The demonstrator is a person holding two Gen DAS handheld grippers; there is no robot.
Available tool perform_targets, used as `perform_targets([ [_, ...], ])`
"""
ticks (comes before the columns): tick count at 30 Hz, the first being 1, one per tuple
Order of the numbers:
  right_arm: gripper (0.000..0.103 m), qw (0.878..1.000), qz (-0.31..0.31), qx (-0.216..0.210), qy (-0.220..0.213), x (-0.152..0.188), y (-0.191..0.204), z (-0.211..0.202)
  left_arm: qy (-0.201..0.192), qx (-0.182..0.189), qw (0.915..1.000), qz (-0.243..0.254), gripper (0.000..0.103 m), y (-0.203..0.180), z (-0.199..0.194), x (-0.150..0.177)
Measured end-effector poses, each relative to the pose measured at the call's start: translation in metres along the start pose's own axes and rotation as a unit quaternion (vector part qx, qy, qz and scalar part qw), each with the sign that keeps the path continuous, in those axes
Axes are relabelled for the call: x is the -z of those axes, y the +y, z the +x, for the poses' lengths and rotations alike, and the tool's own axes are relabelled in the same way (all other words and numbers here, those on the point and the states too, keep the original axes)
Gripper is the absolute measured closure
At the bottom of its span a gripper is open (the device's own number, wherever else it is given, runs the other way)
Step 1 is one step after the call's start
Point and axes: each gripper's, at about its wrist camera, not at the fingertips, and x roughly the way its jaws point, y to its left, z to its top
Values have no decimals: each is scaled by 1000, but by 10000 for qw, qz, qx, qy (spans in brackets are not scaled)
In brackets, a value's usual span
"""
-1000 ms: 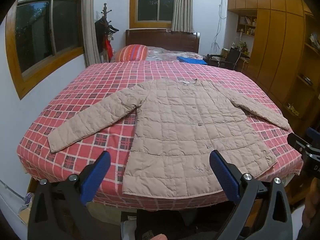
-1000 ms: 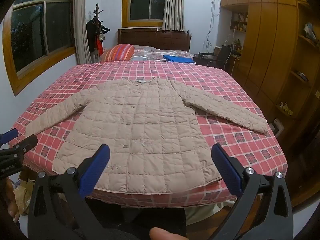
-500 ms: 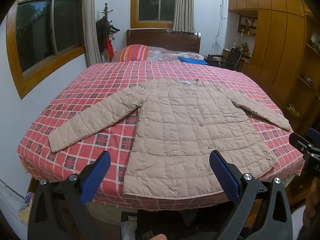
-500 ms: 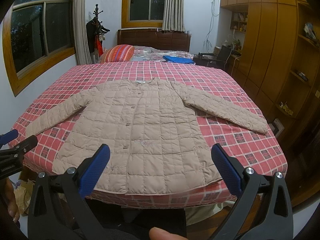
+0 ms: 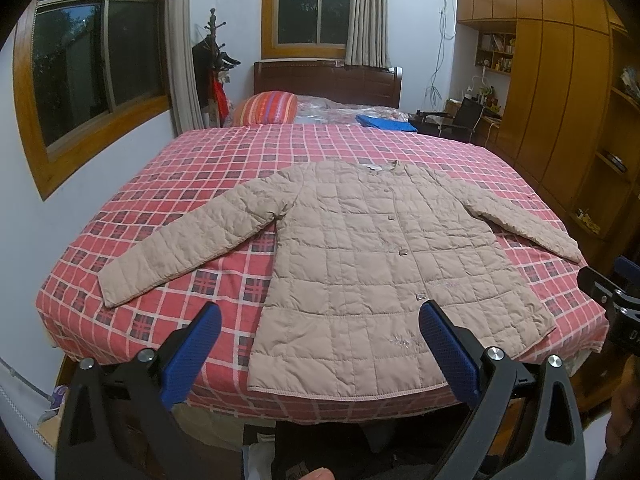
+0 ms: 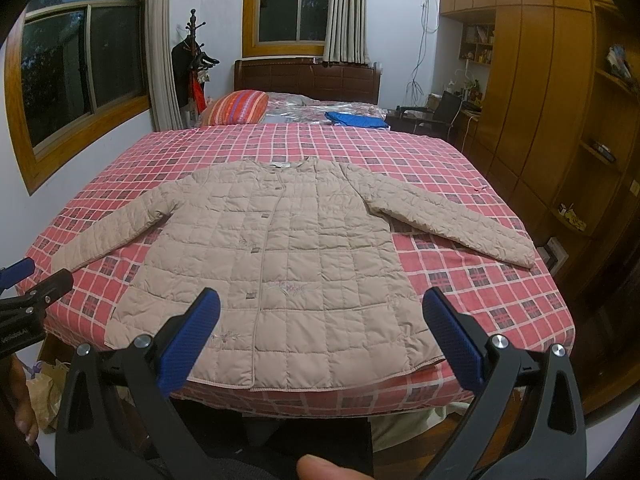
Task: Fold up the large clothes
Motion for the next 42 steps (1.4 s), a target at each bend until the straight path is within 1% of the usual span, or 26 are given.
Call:
perform_targets([
  [42,2,10000,17,-6,10,-9,-3,-2,4,5,10000,-2,4,0,0,1],
])
